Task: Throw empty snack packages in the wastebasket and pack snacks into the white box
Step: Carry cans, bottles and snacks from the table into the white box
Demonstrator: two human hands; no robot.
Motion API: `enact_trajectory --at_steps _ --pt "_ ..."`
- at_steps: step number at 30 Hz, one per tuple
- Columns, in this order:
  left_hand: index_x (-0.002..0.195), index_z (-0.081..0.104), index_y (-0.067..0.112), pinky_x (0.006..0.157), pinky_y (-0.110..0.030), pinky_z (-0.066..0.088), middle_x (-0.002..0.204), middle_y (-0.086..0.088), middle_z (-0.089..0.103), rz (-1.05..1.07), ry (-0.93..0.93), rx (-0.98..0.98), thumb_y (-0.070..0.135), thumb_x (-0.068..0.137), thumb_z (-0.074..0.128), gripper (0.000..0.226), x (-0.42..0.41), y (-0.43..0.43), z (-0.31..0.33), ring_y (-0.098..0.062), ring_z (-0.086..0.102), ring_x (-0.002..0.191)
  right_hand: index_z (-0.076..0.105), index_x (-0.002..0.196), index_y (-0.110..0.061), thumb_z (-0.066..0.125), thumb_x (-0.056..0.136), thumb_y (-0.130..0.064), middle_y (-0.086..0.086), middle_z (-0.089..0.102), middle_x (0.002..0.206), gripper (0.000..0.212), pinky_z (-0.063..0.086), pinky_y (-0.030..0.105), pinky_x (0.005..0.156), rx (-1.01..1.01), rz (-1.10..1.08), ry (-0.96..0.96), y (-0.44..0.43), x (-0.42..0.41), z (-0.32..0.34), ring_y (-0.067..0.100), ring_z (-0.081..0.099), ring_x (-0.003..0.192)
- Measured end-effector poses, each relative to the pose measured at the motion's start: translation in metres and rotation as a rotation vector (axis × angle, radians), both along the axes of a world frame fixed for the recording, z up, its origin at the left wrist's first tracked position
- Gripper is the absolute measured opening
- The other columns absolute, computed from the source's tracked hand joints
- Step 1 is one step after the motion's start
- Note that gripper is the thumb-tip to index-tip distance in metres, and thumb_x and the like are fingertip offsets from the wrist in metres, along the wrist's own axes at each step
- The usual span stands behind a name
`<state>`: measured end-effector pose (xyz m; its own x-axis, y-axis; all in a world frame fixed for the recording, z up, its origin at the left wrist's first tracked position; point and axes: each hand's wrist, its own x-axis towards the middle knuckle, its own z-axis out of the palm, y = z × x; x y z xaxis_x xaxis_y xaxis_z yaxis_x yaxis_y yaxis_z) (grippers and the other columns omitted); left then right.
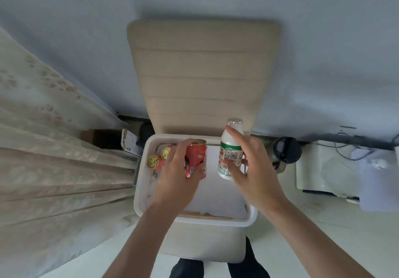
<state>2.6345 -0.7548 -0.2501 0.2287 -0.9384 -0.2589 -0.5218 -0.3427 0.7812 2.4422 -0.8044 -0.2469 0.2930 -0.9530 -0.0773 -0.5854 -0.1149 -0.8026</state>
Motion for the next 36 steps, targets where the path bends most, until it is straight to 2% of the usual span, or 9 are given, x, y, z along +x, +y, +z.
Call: enact_trajectory --at_steps 3,5,9,14,19,23,28,32,36 --pt "0.136 0.048 0.04 0.079 0.001 0.037 0.124 0.014 0.052 -0.102 -0.019 -0.076 0.021 0.092 0.072 0.054 -0.009 -0.004 0.05 0.0 0.05 0.102 0.034 0.148 -0.054 0.071 0.093 -0.019 -0.004 0.047 0.124 0.075 0.049 0.018 0.091 -0.062 -0.063 0.006 0.008 -0.017 0.052 -0.003 0.049 0.112" --pt "0.136 0.047 0.041 0.079 0.001 0.038 0.126 0.013 0.053 -0.185 -0.006 -0.135 0.019 0.092 0.072 0.055 -0.014 -0.004 0.082 0.003 0.052 0.103 0.034 0.148 -0.053 0.071 0.092 -0.018 -0.002 0.048 0.125 0.076 0.047 0.016 0.092 -0.121 -0.108 0.023 0.02 -0.028 0.089 -0.006 0.047 0.112" --pt "0.135 0.047 0.043 0.08 -0.002 0.042 0.13 0.012 0.05 -0.329 0.051 -0.256 0.017 0.093 0.07 0.055 -0.031 -0.002 0.145 0.009 0.051 0.108 0.034 0.149 -0.053 0.069 0.093 -0.02 -0.005 0.045 0.124 0.074 0.051 0.027 0.093 -0.21 -0.222 0.052 0.053 -0.052 0.154 -0.004 0.05 0.111" --pt "0.133 0.046 0.05 0.094 -0.033 0.056 0.13 0.022 0.047 -0.523 0.15 -0.399 0.018 0.093 0.071 0.057 -0.067 0.003 0.206 -0.006 0.058 0.114 0.032 0.147 -0.056 0.069 0.092 -0.015 -0.007 0.047 0.126 0.078 0.05 0.02 0.094 -0.34 -0.409 0.037 0.106 -0.091 0.213 -0.006 0.048 0.116" --pt "0.134 0.048 0.05 0.098 -0.038 0.054 0.129 0.027 0.047 -0.729 0.229 -0.521 0.012 0.091 0.07 0.061 -0.128 0.019 0.26 -0.01 0.058 0.119 0.023 0.138 -0.073 0.068 0.095 -0.022 -0.025 0.04 0.126 0.081 0.045 0.003 0.084 -0.447 -0.655 0.092 0.167 -0.14 0.26 -0.015 0.044 0.118" --pt "0.133 0.047 0.049 0.101 -0.035 0.052 0.129 0.033 0.048 -0.906 0.268 -0.617 0.013 0.093 0.069 0.058 -0.195 0.041 0.285 -0.007 0.052 0.125 0.026 0.14 -0.068 0.07 0.093 -0.021 -0.015 0.043 0.127 0.079 0.044 0.001 0.081 -0.504 -0.84 0.128 0.229 -0.189 0.287 -0.014 0.046 0.118" --pt "0.12 0.04 0.072 0.083 -0.004 0.046 0.124 0.041 0.046 -1.103 0.378 -0.641 0.012 0.094 0.07 0.072 -0.291 0.096 0.306 0.012 0.049 0.118 0.025 0.135 -0.072 0.071 0.092 -0.017 -0.012 0.042 0.128 0.083 0.043 -0.002 0.079 -0.542 -1.078 0.199 0.321 -0.255 0.305 -0.009 0.05 0.113" --pt "0.131 0.043 0.054 0.09 -0.011 0.047 0.13 0.028 0.047 -1.27 0.389 -0.648 0.022 0.095 0.069 0.055 -0.367 0.15 0.31 0.004 0.051 0.121 0.03 0.143 -0.061 0.071 0.092 -0.018 -0.01 0.042 0.129 0.078 0.044 -0.001 0.078 -0.529 -1.246 0.243 0.404 -0.306 0.31 0.001 0.055 0.11" --pt "0.132 0.047 0.041 0.083 -0.006 0.048 0.131 0.011 0.053 -1.395 0.515 -0.642 0.012 0.094 0.07 0.053 -0.443 0.22 0.316 0.0 0.053 0.119 0.035 0.147 -0.053 0.071 0.092 -0.017 -0.01 0.042 0.131 0.075 0.049 0.007 0.084 -0.499 -1.379 0.29 0.491 -0.348 0.313 0.008 0.056 0.115"
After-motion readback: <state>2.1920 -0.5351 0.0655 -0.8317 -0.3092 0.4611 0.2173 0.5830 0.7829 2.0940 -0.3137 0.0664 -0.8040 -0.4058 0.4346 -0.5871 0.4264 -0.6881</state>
